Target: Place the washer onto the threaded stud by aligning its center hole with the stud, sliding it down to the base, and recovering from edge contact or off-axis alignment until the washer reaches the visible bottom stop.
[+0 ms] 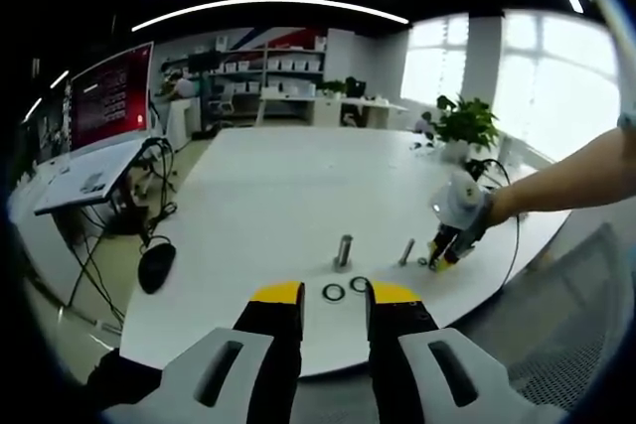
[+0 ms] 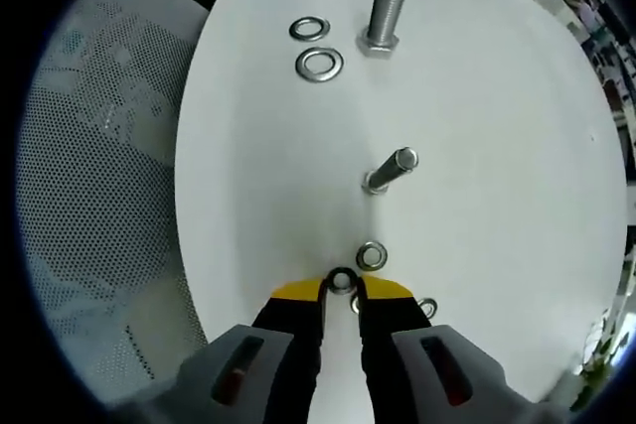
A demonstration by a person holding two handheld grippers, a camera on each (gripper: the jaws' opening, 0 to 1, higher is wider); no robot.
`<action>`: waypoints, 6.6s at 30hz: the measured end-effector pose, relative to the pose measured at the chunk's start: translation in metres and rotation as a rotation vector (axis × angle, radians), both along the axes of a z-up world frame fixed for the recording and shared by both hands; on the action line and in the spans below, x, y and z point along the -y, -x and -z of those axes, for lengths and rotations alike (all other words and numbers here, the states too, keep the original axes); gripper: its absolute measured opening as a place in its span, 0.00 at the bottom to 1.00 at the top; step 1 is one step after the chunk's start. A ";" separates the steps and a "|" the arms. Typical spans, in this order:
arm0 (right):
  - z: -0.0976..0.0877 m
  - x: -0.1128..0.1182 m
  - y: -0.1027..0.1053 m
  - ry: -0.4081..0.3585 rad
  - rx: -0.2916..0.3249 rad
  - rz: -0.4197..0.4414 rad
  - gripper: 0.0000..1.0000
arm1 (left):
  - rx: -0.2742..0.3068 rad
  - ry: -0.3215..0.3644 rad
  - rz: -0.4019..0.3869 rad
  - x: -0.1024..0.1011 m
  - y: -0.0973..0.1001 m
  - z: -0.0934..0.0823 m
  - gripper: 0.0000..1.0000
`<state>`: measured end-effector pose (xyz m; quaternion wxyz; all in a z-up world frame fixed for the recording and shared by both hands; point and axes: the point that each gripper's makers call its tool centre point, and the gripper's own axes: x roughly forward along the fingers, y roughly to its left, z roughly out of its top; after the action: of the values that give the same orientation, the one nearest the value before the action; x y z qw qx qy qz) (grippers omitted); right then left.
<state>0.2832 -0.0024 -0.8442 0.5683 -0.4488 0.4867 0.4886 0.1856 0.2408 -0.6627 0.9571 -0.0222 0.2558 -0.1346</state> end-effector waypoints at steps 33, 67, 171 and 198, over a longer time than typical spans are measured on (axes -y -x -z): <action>-0.020 0.000 0.000 -0.072 -0.059 0.104 0.14 | -0.001 0.002 0.004 0.000 0.001 0.000 0.22; -0.110 -0.015 -0.002 -0.279 0.073 0.123 0.14 | 0.011 0.010 0.005 0.001 0.001 -0.002 0.21; -0.014 -0.055 -0.027 -0.072 0.019 0.025 0.14 | -0.035 -0.007 0.015 0.002 0.004 0.005 0.23; -0.026 -0.062 -0.037 -0.342 -0.054 0.279 0.39 | -0.043 -0.014 0.023 0.003 0.004 0.007 0.22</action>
<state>0.3206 0.0597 -0.8180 0.6848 -0.2610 0.4695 0.4924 0.1813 0.2382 -0.6699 0.9499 -0.0155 0.2773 -0.1432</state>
